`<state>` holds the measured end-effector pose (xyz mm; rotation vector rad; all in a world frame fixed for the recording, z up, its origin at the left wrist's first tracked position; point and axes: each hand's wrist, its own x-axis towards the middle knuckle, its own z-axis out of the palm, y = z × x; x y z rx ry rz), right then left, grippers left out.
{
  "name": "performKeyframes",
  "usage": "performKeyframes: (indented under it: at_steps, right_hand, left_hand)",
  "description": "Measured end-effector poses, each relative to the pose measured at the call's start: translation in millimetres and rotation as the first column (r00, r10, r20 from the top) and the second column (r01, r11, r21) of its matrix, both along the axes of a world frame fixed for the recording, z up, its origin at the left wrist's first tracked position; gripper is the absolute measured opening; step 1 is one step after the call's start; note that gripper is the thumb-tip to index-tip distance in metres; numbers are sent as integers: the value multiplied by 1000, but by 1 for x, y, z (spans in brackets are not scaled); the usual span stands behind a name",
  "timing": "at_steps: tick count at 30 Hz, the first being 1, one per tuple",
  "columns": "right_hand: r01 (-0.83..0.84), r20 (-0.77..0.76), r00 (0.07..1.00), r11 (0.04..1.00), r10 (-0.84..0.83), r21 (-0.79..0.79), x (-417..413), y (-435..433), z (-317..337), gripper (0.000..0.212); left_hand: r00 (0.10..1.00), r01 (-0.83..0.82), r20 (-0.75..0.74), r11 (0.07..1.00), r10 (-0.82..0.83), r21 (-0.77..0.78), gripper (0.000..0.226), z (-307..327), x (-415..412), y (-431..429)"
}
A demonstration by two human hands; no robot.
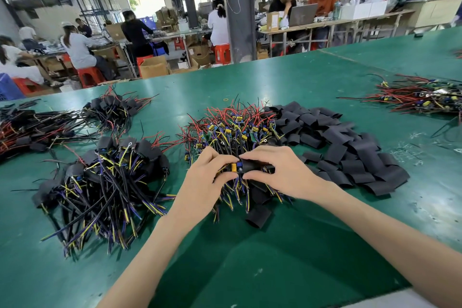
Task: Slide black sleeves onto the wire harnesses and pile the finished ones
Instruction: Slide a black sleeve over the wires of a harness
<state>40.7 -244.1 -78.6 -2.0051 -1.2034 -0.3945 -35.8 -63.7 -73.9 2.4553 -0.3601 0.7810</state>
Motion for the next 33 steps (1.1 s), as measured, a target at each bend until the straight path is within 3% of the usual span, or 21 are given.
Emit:
performKeyframes:
  at_steps: [5,14,20,23,25,33]
  right_hand:
    - [1,-6,1000,1000,-2,-10,0,-1,1,36]
    - [89,372,927,990,-43,-108,-4,2,-1,36]
    - [42,148,988,999,-41,2,-1,0,1,36]
    - [73,96,992,996,-77,42,1,-1,2,35]
    - [72,88,993,997,-75,36,0,-1,1,36]
    - [45,141,989,999,-45,3,-4,2,-1,38]
  left_hand:
    - [999,-27,-32,987,22,-157,40,1,-2,-2]
    - [992,-109,-93,965,90,-238,23,1,0,-3]
    - [988,-43,-155,929,-15,-367,34,8,-2,-1]
    - [980,-104,-199,907,23,-408,22,9,-1,0]
    - [975,-120,-217,919,39,-375,11,9,0,2]
    - [980,-110,-196,914,34,-391,9,8,-2,0]
